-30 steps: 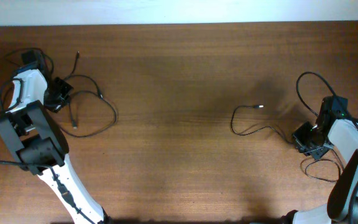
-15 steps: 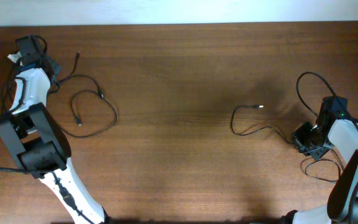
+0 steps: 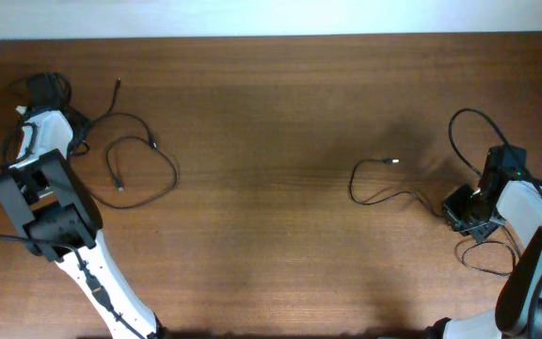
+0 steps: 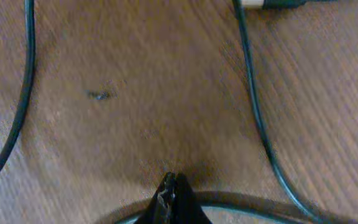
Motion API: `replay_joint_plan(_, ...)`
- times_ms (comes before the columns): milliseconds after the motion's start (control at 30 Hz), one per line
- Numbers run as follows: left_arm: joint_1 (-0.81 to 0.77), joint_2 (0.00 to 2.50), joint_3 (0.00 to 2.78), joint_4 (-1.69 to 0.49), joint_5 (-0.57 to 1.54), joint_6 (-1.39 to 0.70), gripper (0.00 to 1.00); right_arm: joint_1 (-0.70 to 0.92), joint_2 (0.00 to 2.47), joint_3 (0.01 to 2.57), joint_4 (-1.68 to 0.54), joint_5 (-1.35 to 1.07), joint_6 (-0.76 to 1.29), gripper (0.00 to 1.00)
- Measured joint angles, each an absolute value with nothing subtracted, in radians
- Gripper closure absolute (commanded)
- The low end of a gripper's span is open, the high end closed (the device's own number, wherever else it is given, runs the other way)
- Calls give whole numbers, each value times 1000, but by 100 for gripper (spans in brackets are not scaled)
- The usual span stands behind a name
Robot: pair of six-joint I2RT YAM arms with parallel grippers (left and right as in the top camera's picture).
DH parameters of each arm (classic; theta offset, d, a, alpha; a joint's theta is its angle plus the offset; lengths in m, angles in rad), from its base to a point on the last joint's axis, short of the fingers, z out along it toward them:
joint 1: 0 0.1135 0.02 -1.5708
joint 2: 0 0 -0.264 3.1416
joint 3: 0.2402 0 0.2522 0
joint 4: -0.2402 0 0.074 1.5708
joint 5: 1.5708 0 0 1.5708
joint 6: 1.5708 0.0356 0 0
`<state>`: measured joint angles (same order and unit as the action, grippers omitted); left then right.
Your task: Untangle cables
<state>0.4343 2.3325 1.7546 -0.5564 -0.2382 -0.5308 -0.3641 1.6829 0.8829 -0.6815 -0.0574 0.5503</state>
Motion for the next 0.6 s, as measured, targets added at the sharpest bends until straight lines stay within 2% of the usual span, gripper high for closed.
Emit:
replay_joint_plan(133, 435, 2324, 1776, -685, -170, -531, 100, -364, 1683, 883, -680, -61, 551, 84)
replay_joint_plan(267, 441, 2313, 1777, -719, -15, -496, 100, -364, 1683, 883, -679, -61, 550, 84)
replay_joint_plan(400, 441, 2302, 1781, -748, 53, -438, 99, -364, 1683, 883, -685, -69, 550, 84)
replay_joint_plan(467, 437, 2259, 1786, -769, 68, -418, 97, -366, 1683, 883, -692, -100, 550, 84)
replay_joint_plan(533, 413, 2099, 1803, -811, 76, -407, 93, -366, 1684, 882, -700, -173, 537, 83)
replay_joint_plan(567, 398, 2058, 1815, -830, 74, -406, 92, -366, 1686, 880, -704, -254, 476, 84)
replay_joint_plan(600, 350, 1959, 1827, -873, 78, -403, 92, -366, 1686, 879, -710, -316, 429, 93)
